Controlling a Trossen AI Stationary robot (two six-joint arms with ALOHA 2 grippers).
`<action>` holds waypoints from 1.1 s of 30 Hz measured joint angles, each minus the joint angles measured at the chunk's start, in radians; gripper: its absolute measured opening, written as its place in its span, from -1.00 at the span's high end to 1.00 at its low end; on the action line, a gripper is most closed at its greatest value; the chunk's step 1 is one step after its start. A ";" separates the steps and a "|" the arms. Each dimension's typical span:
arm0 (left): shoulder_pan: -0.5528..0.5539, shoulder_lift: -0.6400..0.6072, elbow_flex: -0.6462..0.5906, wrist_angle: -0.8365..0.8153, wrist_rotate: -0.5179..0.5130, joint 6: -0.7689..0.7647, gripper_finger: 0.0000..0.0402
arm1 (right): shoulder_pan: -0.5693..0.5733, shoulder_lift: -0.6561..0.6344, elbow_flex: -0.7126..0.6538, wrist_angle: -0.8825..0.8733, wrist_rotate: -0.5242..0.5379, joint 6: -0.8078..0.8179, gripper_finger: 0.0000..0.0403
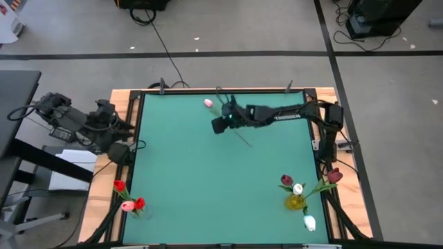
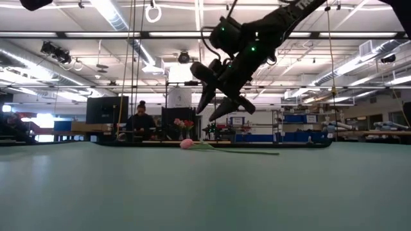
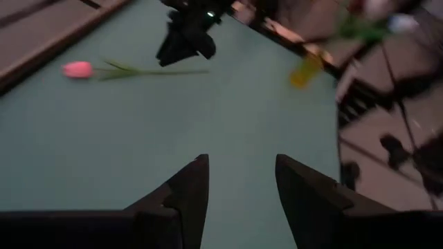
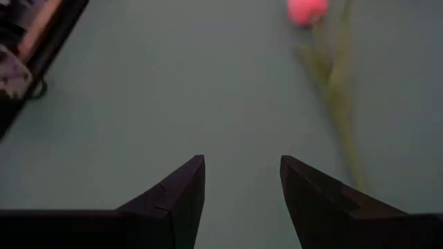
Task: Sort flowers into vase by color
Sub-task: Put the pink tulip into the transparent flower vase
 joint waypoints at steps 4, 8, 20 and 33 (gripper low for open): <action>0.000 0.017 0.000 0.001 -0.089 -0.061 0.15 | -0.073 0.000 0.000 -0.042 -0.046 -0.070 0.02; 0.000 0.054 0.000 0.024 -0.104 -0.113 0.15 | -0.125 0.000 0.000 -0.117 -0.081 -0.170 0.02; 0.008 0.223 0.000 0.286 -0.084 -0.059 0.15 | -0.182 0.078 0.009 -0.118 -0.173 -0.336 0.02; 0.136 0.277 0.000 0.356 -0.063 -0.140 0.15 | -0.183 0.284 0.246 -0.336 -0.225 -0.395 0.24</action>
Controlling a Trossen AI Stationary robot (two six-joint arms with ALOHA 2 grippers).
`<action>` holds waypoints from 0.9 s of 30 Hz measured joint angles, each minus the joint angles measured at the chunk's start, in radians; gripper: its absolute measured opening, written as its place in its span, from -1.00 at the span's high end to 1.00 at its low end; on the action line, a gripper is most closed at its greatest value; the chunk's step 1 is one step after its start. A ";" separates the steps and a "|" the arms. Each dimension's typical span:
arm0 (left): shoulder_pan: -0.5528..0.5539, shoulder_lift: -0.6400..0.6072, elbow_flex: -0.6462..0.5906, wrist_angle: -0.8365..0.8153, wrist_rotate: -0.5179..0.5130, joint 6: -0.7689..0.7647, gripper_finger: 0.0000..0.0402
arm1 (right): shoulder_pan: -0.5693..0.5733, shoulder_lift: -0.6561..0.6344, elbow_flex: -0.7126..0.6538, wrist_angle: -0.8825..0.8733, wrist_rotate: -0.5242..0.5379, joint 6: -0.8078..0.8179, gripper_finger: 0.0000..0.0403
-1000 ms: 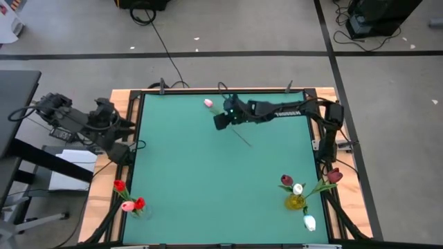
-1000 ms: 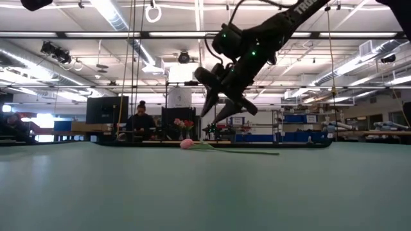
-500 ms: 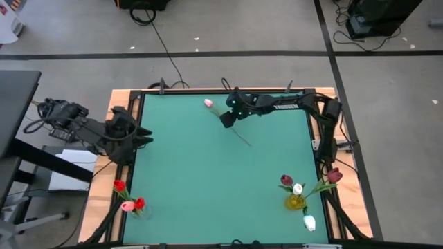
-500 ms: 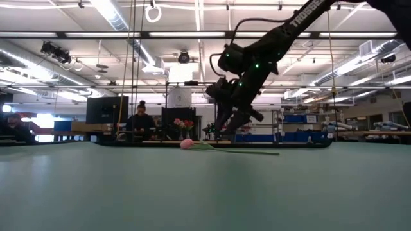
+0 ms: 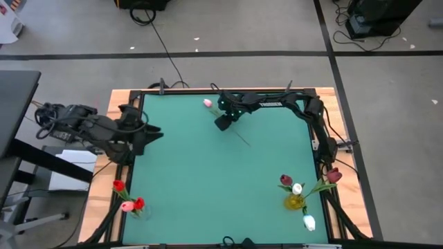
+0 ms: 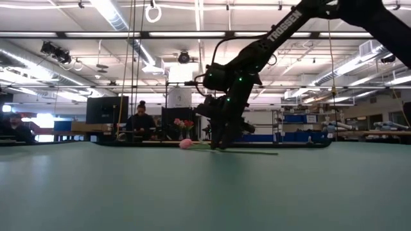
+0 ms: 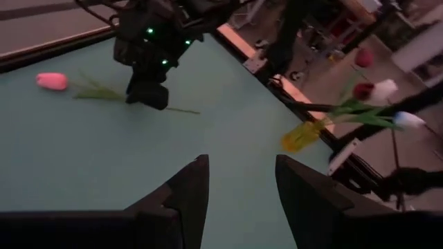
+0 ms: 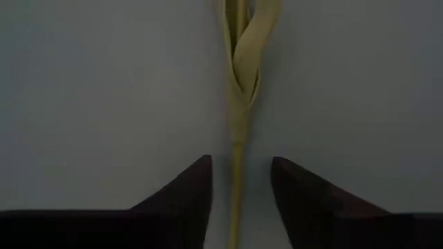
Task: Sort flowers into vase by color
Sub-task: Put the pink tulip into the transparent flower vase
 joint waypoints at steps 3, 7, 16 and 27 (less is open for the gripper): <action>0.035 0.022 0.000 -0.002 0.005 -0.019 0.15 | 0.004 0.007 0.023 -0.014 0.025 -0.033 0.55; 0.084 0.043 0.000 -0.006 -0.014 -0.006 0.15 | 0.001 0.008 0.023 0.003 0.013 -0.036 0.93; 0.140 0.038 0.000 -0.003 -0.022 0.101 0.14 | 0.000 -0.030 0.018 -0.024 -0.068 -0.008 0.97; 0.152 0.044 0.000 -0.002 -0.022 0.112 0.14 | 0.056 -0.268 0.020 0.260 -0.204 0.006 0.98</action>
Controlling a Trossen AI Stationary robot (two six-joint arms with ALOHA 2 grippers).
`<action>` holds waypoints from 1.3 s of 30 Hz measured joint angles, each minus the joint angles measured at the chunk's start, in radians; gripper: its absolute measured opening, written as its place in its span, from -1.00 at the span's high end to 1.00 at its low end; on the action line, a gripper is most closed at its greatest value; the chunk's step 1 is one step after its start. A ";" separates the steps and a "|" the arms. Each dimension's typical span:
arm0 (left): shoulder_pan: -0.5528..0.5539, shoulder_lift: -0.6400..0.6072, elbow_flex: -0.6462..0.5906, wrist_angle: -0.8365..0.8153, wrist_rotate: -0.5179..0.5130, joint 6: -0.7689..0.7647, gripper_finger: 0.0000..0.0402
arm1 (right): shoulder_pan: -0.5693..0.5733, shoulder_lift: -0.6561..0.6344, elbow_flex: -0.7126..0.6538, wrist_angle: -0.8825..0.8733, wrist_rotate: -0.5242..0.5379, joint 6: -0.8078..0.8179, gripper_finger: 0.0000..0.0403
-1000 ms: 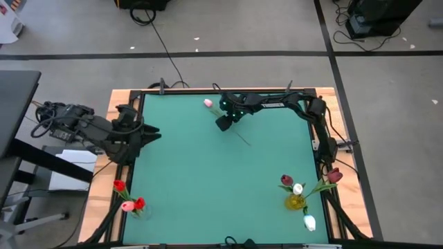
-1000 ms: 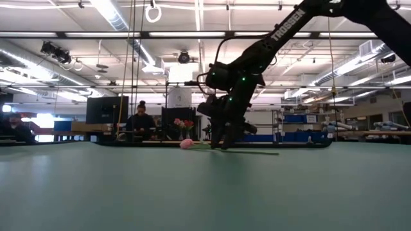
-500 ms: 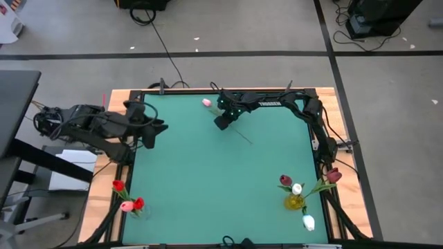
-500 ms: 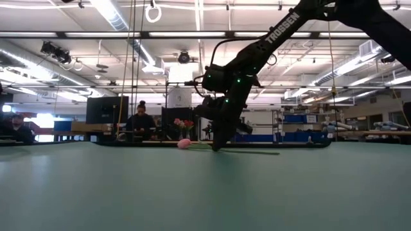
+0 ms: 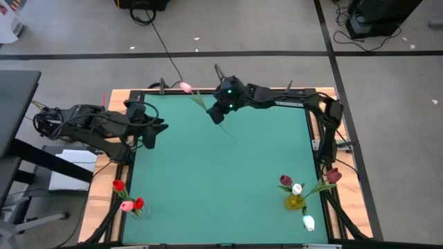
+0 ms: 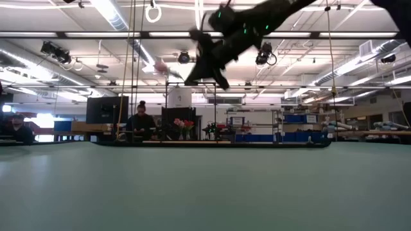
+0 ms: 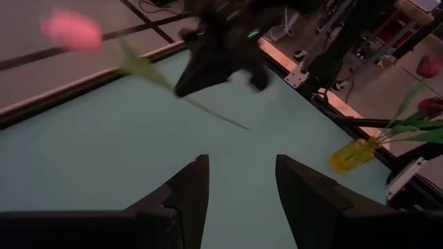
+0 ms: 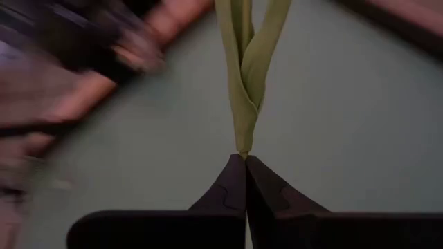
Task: Sort flowers into vase by color
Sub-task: Put the pink tulip into the transparent flower vase
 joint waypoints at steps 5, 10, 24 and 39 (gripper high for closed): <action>0.053 0.020 0.000 0.032 0.000 0.057 0.14 | 0.042 -0.079 0.001 0.202 0.010 -0.024 0.98; 0.130 0.033 0.000 0.159 -0.001 0.187 0.14 | 0.086 -0.118 0.002 0.355 0.007 -0.076 0.99; 0.280 0.114 0.000 0.368 0.149 0.453 0.14 | 0.226 -0.119 0.002 0.523 0.244 -0.296 0.99; 0.297 0.140 0.001 0.517 0.147 0.528 0.35 | 0.265 -0.119 0.002 0.525 0.289 -0.325 0.99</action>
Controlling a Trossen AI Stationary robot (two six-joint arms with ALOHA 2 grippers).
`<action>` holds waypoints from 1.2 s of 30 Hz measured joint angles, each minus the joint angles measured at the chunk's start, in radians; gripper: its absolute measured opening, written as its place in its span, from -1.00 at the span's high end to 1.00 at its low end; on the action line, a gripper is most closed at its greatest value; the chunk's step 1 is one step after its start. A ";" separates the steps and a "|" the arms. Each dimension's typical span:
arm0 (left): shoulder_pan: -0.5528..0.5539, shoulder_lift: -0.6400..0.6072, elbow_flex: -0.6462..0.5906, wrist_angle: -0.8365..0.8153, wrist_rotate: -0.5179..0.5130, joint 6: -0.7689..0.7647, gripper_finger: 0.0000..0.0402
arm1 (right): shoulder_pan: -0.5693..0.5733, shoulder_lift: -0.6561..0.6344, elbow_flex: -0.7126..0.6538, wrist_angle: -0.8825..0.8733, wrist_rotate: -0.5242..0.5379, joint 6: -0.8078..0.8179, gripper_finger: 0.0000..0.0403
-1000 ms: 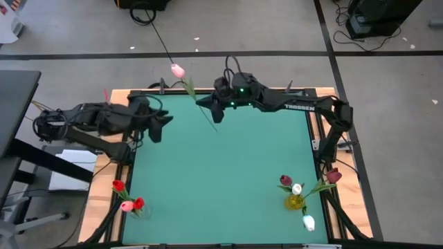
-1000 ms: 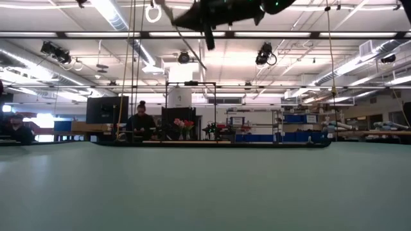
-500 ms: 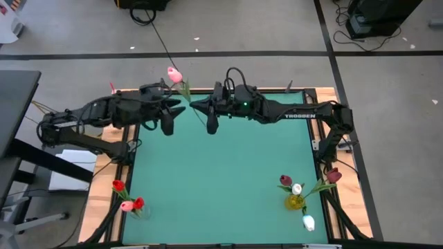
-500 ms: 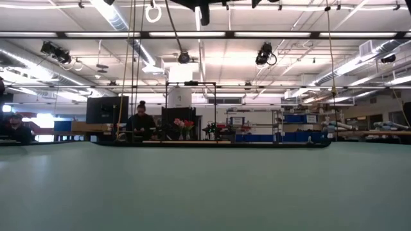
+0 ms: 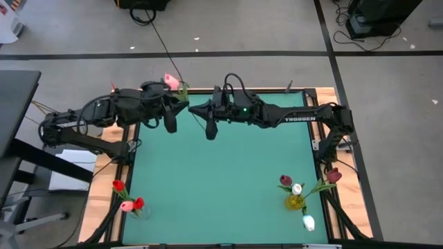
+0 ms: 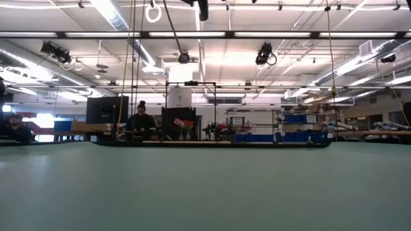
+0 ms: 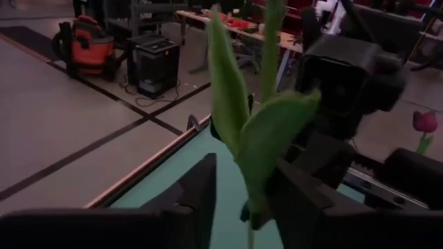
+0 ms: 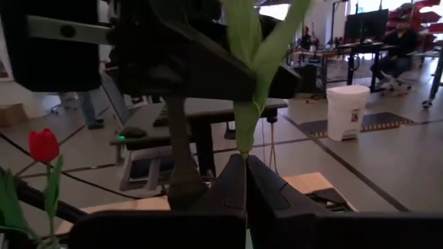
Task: Sort flowers into vase by color
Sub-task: Put the pink tulip into the transparent flower vase
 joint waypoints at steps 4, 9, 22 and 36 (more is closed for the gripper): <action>-0.001 0.003 0.000 -0.001 0.000 0.008 0.62 | 0.000 0.000 0.000 -0.005 0.001 0.000 0.99; -0.002 0.000 0.000 0.000 0.016 0.093 0.93 | 0.000 0.000 0.000 -0.005 0.008 0.042 0.84; -0.071 -0.184 0.018 -0.372 0.344 0.200 0.97 | 0.001 0.000 0.000 -0.072 0.111 0.221 0.03; -0.122 -0.441 -0.024 -0.624 0.687 0.250 0.97 | 0.140 -0.001 0.000 -0.126 0.584 0.387 0.03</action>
